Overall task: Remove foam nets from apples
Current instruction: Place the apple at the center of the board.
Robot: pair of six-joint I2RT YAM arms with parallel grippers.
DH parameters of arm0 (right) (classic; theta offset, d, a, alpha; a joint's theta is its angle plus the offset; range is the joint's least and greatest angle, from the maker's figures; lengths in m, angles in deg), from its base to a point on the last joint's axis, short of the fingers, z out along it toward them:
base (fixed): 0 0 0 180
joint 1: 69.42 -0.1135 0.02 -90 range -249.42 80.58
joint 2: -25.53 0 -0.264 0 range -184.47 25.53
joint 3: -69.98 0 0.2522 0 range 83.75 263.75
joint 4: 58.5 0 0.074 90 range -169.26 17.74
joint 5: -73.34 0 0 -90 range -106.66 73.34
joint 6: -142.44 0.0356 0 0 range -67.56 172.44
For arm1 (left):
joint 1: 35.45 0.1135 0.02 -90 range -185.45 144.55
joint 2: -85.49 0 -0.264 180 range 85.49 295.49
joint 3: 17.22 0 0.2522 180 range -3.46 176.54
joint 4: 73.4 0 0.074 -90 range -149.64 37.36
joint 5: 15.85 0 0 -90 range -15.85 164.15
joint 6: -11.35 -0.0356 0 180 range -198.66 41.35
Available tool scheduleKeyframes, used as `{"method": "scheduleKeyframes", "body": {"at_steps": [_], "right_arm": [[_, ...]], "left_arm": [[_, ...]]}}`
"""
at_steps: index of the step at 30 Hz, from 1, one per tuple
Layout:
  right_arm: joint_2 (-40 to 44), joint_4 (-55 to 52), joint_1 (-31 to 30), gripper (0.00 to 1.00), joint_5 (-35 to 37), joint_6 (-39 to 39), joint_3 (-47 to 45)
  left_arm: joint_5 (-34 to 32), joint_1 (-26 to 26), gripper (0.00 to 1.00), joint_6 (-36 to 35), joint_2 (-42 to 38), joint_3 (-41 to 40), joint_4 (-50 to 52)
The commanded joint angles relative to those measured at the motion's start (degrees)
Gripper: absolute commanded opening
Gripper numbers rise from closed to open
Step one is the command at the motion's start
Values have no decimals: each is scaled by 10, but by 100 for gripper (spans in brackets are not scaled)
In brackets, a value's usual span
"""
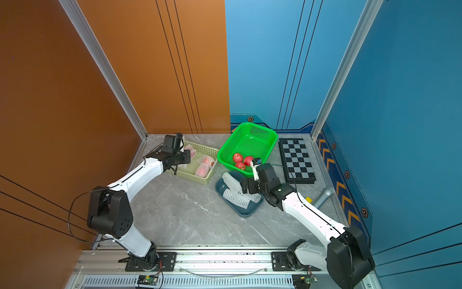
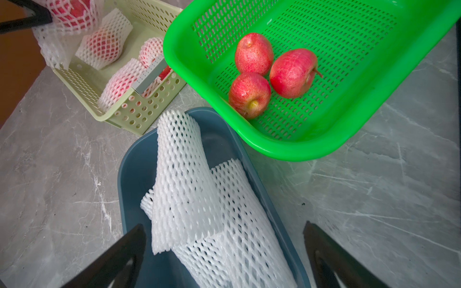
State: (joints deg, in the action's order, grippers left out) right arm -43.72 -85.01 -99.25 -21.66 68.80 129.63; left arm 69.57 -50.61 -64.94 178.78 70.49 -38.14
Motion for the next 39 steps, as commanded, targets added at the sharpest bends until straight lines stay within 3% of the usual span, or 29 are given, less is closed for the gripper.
{"method": "scheduleKeyframes", "body": {"at_steps": [1, 10, 19, 24, 28, 39], "right_arm": [[7, 41, -4, 100, -26, -3, 4], [-23, 69, -3, 100, -79, 2, 31], [-32, 82, -16, 99, -129, -26, 32], [-46, 49, -78, 90, -110, -84, 39], [-59, 82, -135, 79, -116, -78, 19], [-175, 168, -206, 36, -154, -36, 27]], "left_arm": [[7, -35, 0, -29, -52, 1, 43], [39, -116, 0, -14, -148, -101, 48], [-2, -238, 0, 35, -272, -262, 48], [-29, -283, 0, 88, -326, -329, 48], [-43, -307, 0, 143, -337, -381, 46], [-71, -339, 1, 226, -379, -478, 47]]}}
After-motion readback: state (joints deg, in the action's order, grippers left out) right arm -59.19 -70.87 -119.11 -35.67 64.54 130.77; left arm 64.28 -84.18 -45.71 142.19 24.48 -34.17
